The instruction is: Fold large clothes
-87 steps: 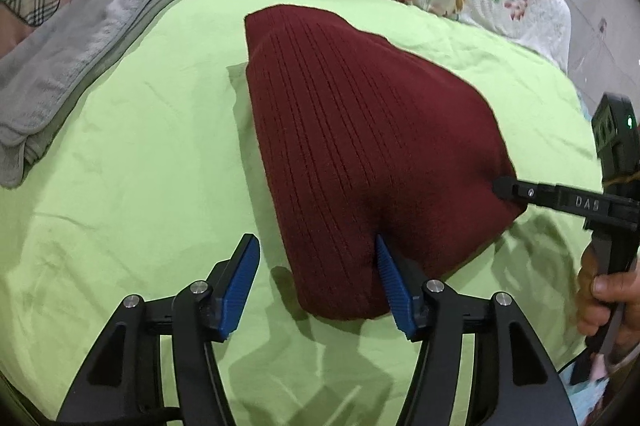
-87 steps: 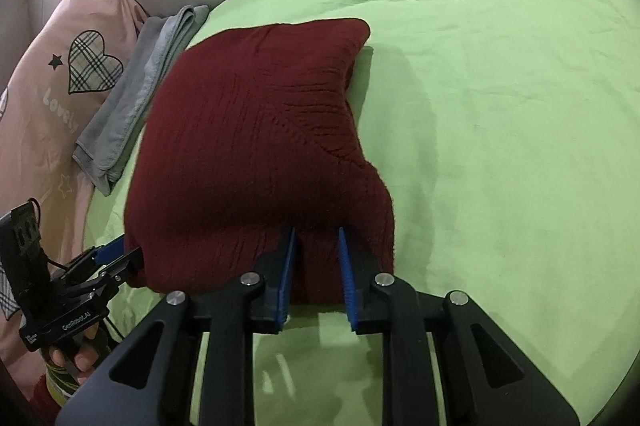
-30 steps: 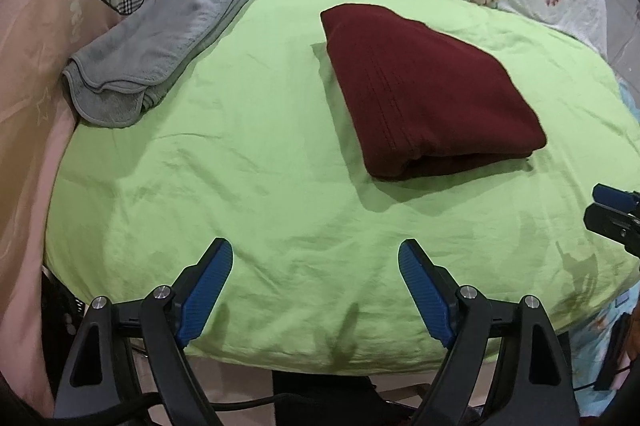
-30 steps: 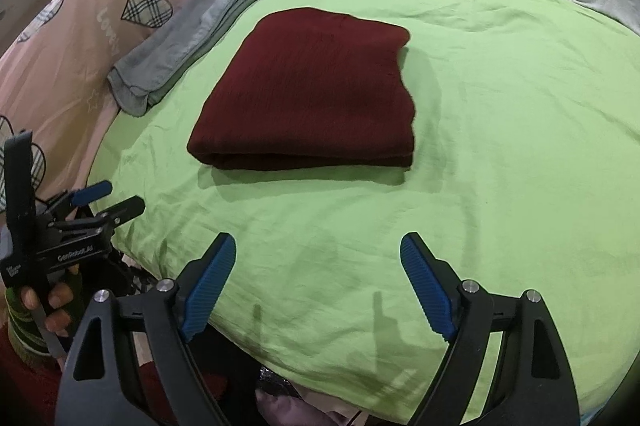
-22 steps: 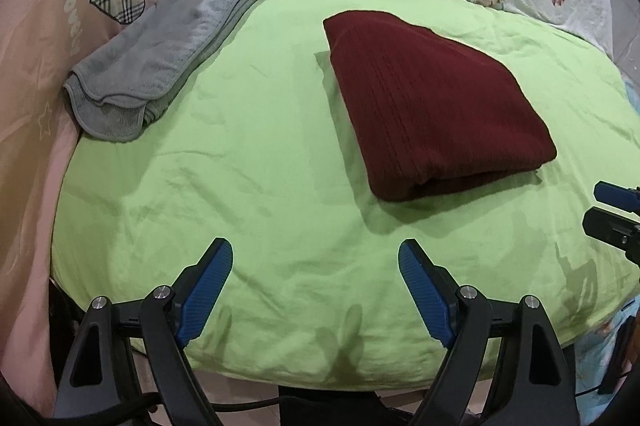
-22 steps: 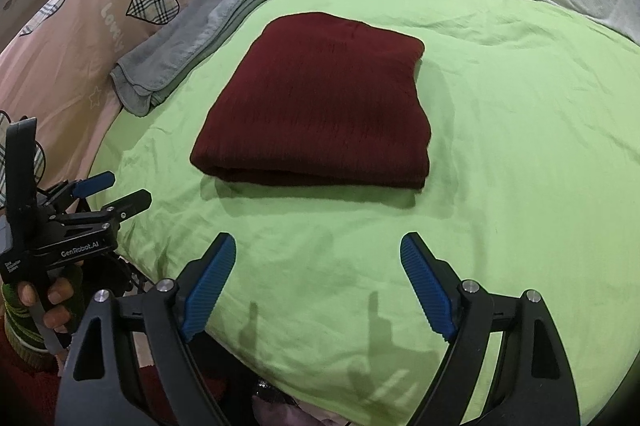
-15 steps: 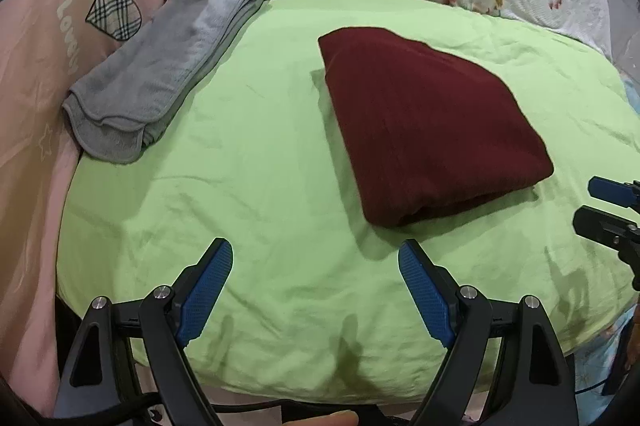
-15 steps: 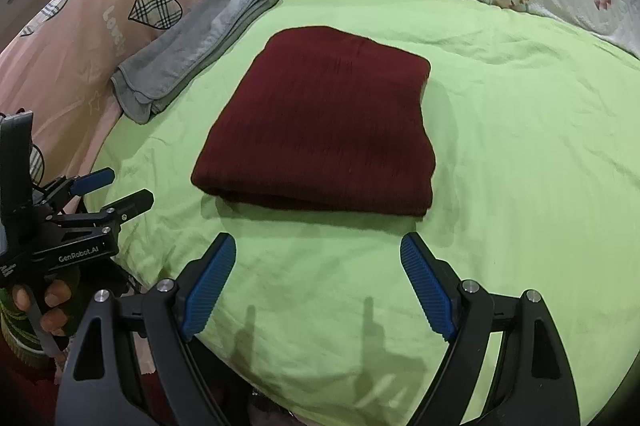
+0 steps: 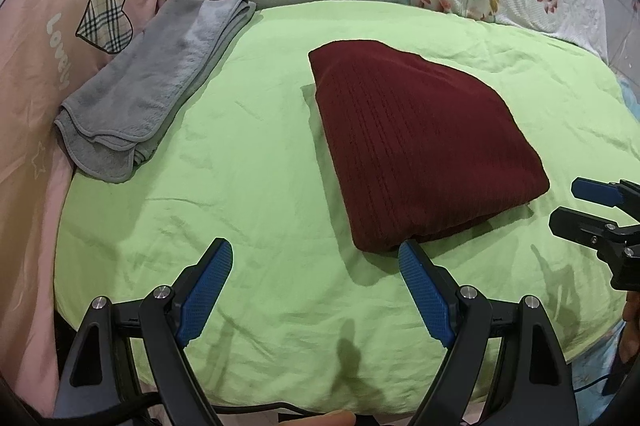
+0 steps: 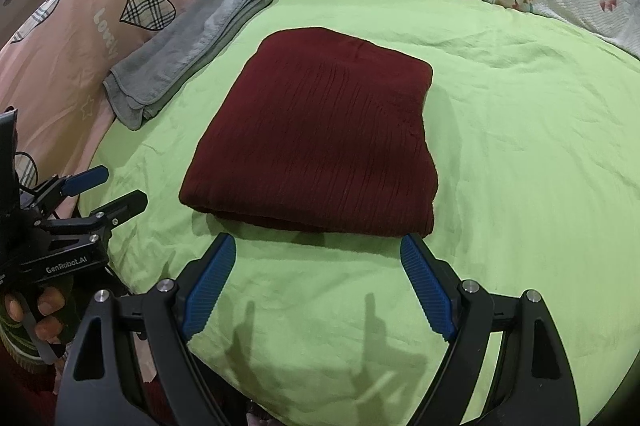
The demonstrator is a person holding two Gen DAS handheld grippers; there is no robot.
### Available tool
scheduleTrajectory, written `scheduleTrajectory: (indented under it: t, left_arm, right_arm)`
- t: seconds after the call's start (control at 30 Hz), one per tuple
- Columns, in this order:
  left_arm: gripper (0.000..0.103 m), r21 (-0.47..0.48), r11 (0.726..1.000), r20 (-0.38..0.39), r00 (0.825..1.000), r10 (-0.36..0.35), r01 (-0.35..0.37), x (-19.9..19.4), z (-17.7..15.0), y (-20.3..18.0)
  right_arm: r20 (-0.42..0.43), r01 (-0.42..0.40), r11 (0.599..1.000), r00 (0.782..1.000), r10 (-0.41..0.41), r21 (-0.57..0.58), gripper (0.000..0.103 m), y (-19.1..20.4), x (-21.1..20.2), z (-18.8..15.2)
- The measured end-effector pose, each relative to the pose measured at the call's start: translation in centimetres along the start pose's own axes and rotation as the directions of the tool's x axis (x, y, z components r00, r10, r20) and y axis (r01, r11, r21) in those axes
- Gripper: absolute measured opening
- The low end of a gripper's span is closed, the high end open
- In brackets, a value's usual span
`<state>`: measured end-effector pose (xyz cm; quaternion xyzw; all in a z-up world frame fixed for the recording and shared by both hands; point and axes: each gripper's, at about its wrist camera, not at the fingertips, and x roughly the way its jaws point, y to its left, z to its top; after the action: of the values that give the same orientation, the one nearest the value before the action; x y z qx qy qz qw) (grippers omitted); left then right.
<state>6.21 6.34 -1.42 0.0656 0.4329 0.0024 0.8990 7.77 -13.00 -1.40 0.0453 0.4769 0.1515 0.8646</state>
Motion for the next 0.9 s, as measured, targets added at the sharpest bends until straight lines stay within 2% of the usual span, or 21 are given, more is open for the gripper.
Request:
scheduleTrajectory:
  t: [0.9]
  left_arm:
    - [0.086,0.02,1.0,0.024,1.0,-0.01,0.009,-0.1,0.8,-1.2]
  right_arm:
    - [0.017,-0.002,1.0,1.0,0.002,0.024,0.085,-0.8,0.4,0.9]
